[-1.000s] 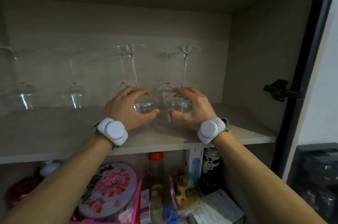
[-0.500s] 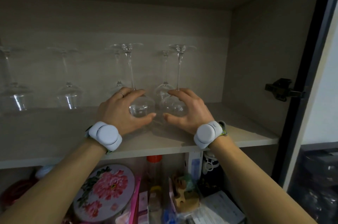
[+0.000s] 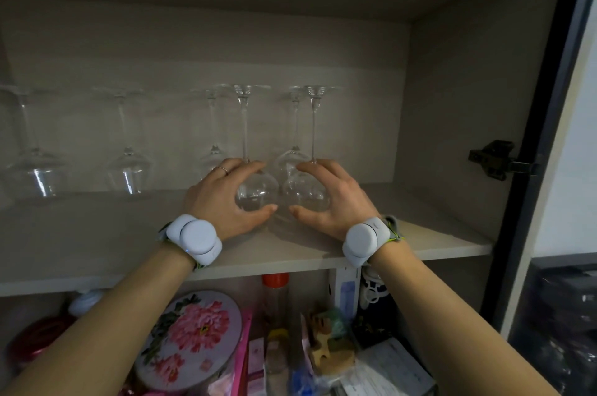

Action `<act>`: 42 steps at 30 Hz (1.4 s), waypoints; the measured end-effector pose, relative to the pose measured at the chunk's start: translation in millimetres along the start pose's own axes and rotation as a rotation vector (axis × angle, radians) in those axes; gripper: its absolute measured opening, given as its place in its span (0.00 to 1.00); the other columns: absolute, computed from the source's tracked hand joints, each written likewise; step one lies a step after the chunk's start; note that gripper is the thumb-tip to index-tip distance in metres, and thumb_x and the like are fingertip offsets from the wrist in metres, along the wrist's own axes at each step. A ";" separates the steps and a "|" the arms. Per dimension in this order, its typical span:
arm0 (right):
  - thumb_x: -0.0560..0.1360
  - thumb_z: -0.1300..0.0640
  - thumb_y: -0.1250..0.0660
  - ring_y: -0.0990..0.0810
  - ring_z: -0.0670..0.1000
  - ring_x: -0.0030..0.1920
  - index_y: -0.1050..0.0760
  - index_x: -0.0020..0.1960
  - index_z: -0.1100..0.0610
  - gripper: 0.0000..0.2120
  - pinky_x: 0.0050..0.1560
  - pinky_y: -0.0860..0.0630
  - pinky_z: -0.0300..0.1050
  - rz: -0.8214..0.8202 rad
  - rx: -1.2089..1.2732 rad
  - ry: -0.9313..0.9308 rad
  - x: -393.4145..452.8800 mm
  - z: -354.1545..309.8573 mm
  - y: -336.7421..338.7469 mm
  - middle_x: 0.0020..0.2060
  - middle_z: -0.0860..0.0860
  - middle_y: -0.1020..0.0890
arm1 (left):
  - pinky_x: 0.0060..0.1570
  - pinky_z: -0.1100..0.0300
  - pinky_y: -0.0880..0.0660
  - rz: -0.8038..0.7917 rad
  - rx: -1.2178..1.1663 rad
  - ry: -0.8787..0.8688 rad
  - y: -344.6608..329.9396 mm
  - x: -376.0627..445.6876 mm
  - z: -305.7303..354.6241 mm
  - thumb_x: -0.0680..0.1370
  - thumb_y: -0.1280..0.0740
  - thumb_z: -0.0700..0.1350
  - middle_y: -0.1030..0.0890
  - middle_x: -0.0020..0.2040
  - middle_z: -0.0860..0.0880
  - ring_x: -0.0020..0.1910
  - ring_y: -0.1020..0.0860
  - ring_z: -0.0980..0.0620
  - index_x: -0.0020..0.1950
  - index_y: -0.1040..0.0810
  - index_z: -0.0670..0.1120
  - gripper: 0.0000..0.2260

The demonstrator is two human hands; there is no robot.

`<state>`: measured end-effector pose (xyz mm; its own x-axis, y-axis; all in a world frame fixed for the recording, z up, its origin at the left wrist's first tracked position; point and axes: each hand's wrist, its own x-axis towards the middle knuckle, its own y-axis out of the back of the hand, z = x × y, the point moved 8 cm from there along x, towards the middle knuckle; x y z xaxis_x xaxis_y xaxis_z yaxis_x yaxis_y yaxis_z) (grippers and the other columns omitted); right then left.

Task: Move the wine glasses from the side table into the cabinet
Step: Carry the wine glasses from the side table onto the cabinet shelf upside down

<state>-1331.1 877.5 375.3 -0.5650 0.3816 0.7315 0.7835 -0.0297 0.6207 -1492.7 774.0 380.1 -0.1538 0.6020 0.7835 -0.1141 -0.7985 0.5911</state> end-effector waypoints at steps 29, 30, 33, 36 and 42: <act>0.74 0.37 0.42 0.16 0.55 0.49 0.23 0.63 0.49 0.24 0.56 0.21 0.57 0.070 0.548 -0.674 -19.7 47.4 -1.2 0.56 0.53 0.19 | 0.68 0.46 0.43 0.031 0.354 -0.473 -10.4 -5.3 70.4 0.69 0.34 0.60 0.16 0.53 0.49 0.61 0.22 0.43 0.63 0.21 0.46 0.27; 0.75 0.39 0.41 0.16 0.56 0.47 0.24 0.63 0.51 0.23 0.53 0.20 0.56 0.070 0.572 -0.699 -23.1 49.8 -1.0 0.55 0.54 0.18 | 0.68 0.46 0.43 0.029 0.363 -0.472 -12.3 -4.9 71.9 0.68 0.32 0.59 0.15 0.52 0.48 0.60 0.21 0.43 0.62 0.21 0.46 0.27; 0.76 0.44 0.37 0.15 0.57 0.43 0.22 0.59 0.54 0.17 0.44 0.19 0.50 0.075 0.649 -0.760 -27.4 51.9 -0.7 0.50 0.56 0.17 | 0.65 0.48 0.38 0.071 0.399 -0.480 -14.5 -4.0 75.7 0.66 0.25 0.58 0.15 0.49 0.47 0.54 0.19 0.44 0.60 0.20 0.44 0.28; 0.78 0.50 0.36 0.18 0.56 0.38 0.21 0.47 0.53 0.08 0.41 0.21 0.47 0.105 0.735 -0.745 -28.3 48.0 4.5 0.41 0.55 0.18 | 0.57 0.54 0.34 0.136 0.367 -0.495 -14.2 -2.2 83.0 0.61 0.20 0.54 0.15 0.45 0.46 0.48 0.17 0.45 0.56 0.18 0.42 0.28; 0.78 0.50 0.35 0.19 0.56 0.39 0.20 0.45 0.54 0.09 0.46 0.21 0.52 0.102 0.745 -0.708 -29.0 63.5 30.9 0.37 0.55 0.19 | 0.52 0.55 0.22 -0.015 0.094 -0.284 -28.4 10.2 100.6 0.72 0.28 0.53 0.18 0.59 0.48 0.57 0.20 0.45 0.67 0.23 0.47 0.24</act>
<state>-1274.1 924.2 355.3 -0.3943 0.8730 0.2872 0.9167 0.3956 0.0561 -1392.3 803.0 390.6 0.1297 0.6008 0.7888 -0.0209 -0.7937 0.6079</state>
